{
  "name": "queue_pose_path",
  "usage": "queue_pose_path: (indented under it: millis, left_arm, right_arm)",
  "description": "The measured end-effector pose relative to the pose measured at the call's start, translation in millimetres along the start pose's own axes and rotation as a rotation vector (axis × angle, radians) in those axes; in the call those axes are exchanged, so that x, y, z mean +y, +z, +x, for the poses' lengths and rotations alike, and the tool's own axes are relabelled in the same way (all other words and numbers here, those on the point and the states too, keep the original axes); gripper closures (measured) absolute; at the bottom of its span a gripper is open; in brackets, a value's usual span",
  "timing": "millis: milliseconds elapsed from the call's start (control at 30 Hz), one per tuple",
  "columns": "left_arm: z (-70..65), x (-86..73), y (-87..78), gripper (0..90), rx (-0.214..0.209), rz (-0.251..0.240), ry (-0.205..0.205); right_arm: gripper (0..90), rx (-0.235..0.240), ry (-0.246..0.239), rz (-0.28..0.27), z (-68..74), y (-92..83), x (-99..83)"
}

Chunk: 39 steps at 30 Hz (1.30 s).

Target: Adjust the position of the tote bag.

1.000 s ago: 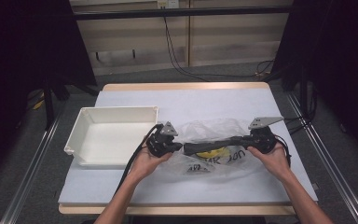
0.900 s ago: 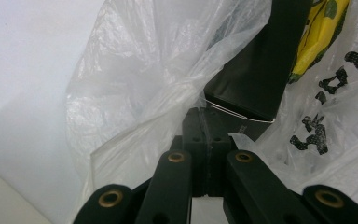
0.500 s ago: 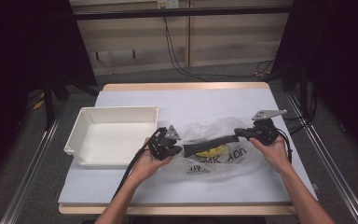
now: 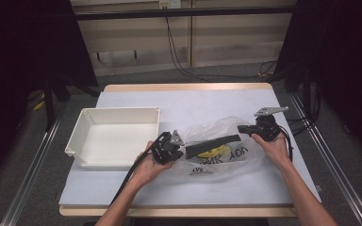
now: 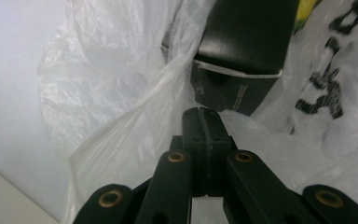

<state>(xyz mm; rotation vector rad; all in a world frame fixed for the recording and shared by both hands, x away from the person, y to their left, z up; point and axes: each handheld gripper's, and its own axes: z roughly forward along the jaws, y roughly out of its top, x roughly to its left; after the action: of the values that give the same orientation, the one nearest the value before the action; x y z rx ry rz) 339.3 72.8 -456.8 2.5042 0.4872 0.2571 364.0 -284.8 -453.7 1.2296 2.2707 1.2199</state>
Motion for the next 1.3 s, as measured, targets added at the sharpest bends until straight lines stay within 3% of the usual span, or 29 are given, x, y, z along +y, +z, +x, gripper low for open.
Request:
queue_pose_path:
  millis: [167,433,567,600,733,867,933,967,1000,1167,1300]
  left_arm:
    - [-1.4,-2.8,1.5,90.0,-0.006,0.003,-0.010]
    - [-6.4,-5.6,0.2,90.0,0.004,0.022,0.020]
    - [-8.5,-5.8,2.5,90.0,0.033,0.021,0.030]
    - [-8.6,-5.8,2.1,90.0,0.035,0.026,0.033]
    - [-9.4,-5.7,2.3,90.0,0.032,0.037,0.036]
    - [-10.4,-5.7,3.1,90.0,0.045,0.037,0.041]
    - [-9.9,-5.8,2.1,90.0,0.028,0.043,0.041]
    - [-10.6,-6.2,2.2,90.0,0.031,0.038,0.038]
    - [-10.6,-6.2,1.7,90.0,0.044,0.048,0.060]
    - [-11.5,-6.7,1.5,90.0,0.048,0.042,0.041]
    - [-9.6,-6.4,0.0,90.0,0.017,0.037,0.019]
  right_arm:
    - [90.0,-0.009,0.020,0.017,-7.8,9.6,-5.3]
    - [90.0,-0.027,0.014,0.050,-10.6,16.5,-10.8]
    - [90.0,-0.039,0.011,0.070,-13.3,17.4,-15.4]
    - [90.0,-0.068,0.013,0.086,-15.4,17.5,-18.7]
    - [90.0,-0.075,0.030,0.096,-22.5,16.0,-24.7]
    - [90.0,-0.092,0.017,0.111,-22.6,15.5,-25.4]
    - [90.0,-0.095,0.017,0.113,-22.0,15.6,-25.0]
    - [90.0,-0.115,0.001,0.120,-21.2,15.4,-24.5]
    - [90.0,-0.142,-0.002,0.129,-21.0,14.2,-24.4]
    - [90.0,-0.158,0.013,0.132,-22.5,11.9,-25.3]
    - [90.0,-0.141,0.001,0.112,-21.5,10.5,-26.1]
